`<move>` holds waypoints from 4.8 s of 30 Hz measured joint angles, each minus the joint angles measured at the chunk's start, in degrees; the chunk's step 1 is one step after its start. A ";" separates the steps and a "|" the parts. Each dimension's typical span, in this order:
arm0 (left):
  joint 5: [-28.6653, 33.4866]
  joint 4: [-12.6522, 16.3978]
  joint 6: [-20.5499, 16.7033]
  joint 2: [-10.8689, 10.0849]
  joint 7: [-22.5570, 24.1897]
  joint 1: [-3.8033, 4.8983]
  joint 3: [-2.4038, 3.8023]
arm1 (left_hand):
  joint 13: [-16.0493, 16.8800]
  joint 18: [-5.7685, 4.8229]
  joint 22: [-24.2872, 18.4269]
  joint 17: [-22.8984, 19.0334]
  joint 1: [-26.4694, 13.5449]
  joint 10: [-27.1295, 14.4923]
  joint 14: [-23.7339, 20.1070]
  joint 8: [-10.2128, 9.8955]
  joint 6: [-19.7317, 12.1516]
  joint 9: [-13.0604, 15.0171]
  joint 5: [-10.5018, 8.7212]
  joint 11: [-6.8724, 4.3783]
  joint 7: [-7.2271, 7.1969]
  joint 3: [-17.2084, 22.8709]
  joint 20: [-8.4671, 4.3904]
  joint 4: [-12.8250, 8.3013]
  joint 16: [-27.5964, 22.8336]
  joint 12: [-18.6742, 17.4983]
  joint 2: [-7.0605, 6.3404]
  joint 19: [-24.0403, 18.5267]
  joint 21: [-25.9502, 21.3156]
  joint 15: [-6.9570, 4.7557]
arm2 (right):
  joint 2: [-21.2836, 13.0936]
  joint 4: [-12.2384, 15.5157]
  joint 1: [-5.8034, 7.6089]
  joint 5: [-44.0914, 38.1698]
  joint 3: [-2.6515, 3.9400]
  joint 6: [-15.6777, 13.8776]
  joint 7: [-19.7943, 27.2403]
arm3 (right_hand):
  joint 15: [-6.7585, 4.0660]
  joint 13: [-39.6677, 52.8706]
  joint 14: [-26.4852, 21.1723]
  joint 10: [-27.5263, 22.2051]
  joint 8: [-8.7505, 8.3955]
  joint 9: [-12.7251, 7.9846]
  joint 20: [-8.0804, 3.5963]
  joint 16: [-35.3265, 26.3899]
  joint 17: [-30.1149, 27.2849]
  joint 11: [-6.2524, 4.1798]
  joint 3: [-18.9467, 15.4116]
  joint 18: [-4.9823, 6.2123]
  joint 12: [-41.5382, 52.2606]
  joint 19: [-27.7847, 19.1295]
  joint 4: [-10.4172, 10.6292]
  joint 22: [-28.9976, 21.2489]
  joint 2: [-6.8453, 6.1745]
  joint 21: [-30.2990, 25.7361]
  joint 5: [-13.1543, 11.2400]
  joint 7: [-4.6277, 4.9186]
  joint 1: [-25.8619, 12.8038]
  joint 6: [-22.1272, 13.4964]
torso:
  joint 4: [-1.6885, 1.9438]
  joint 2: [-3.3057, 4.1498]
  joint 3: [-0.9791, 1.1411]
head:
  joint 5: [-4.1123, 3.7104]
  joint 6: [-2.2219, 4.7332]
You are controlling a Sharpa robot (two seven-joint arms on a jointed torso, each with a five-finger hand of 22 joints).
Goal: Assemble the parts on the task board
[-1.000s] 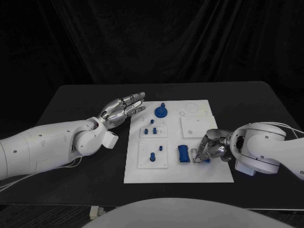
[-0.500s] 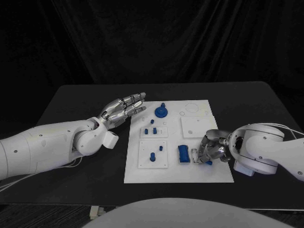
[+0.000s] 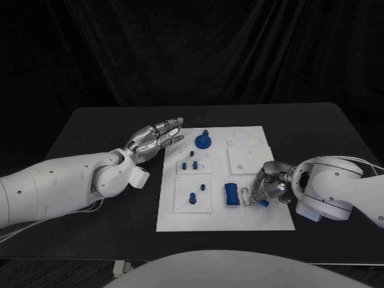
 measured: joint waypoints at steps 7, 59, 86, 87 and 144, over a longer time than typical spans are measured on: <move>0.00 -0.05 0.08 0.03 -0.06 -0.07 0.00 | 0.00 0.00 0.00 0.01 0.00 0.00 0.00 0.00 0.00 0.00 -0.02 0.00 0.00 0.00 0.01 0.00 0.00 0.00 0.00 0.00 0.00 0.00 | -0.18 -0.85 0.02 6.63 0.02 -3.12 -0.23 | -0.37 0.00 0.03 0.21 0.01 0.11 0.00 -0.63 -0.40 -0.21 -0.85 0.54 0.00 0.00 1.40 0.00 0.64 -1.09 -3.35 -0.01 -0.72 0.01 | 0.00 -0.01 0.01 | -0.01 0.00; 0.00 -0.28 0.53 0.26 -0.65 -0.20 0.00 | 0.00 0.00 0.00 -0.02 0.45 0.00 0.00 0.00 0.00 0.00 0.18 0.00 0.00 0.16 0.00 -0.16 0.00 0.00 0.01 0.00 0.00 0.00 | 3.34 -4.20 -0.07 15.86 0.00 -8.20 -2.88 | -0.25 0.00 0.13 0.02 -0.63 -0.69 0.42 -5.25 -5.40 0.07 -4.32 1.40 0.00 -1.66 5.67 0.01 -0.31 -11.33 -11.46 -0.36 -5.84 -1.53 | 0.01 -0.01 -0.01 | -0.69 0.00; 0.00 -0.36 0.91 0.37 -0.96 -0.21 0.00 | 0.00 0.00 -0.05 0.00 0.44 0.00 0.00 0.22 0.31 0.11 0.42 0.00 0.31 0.47 0.00 -0.47 0.00 0.00 0.01 0.00 0.00 0.00 | 2.47 -1.27 -0.47 8.14 0.00 -8.07 -2.07 | 0.73 0.04 -0.30 0.09 13.02 5.92 1.13 -6.39 -5.59 0.93 -8.77 2.31 -1.74 -3.38 13.35 -2.35 -3.49 -20.89 -23.50 0.78 -6.25 -19.46 | 0.00 0.01 0.01 | -0.65 0.00; 0.00 -0.36 0.92 0.37 -0.99 -0.21 0.00 | 0.00 -0.01 -0.05 0.01 0.44 0.00 0.00 0.22 0.31 0.11 0.42 0.00 0.31 0.47 0.00 -0.47 0.00 0.00 0.01 0.00 0.00 0.00 | 2.25 -1.06 -0.48 7.54 0.00 -8.15 -1.95 | 0.74 0.04 -0.30 0.09 13.51 6.08 1.23 -6.38 -5.55 0.93 -8.85 2.31 -1.73 -3.48 13.61 -2.37 -3.63 -21.12 -23.50 0.82 -6.42 -19.98 | 0.00 0.01 0.01 | -0.70 0.00; 0.00 -0.01 0.93 -0.17 -1.02 -0.23 0.00 | 0.04 0.00 -0.04 -0.01 0.67 0.00 0.00 0.66 1.14 0.22 0.64 0.00 0.30 0.87 0.00 -0.87 0.00 0.23 -0.21 0.00 0.00 0.00 | -3.46 0.28 -5.51 -11.32 -0.02 -21.35 25.71 | 1.51 0.01 0.05 0.10 -5.12 -14.08 1.21 8.15 1.12 1.74 6.15 -0.87 0.01 2.06 14.20 0.01 4.45 15.60 12.84 0.18 -19.35 1.87 | 0.01 -0.01 0.01 | -0.71 0.00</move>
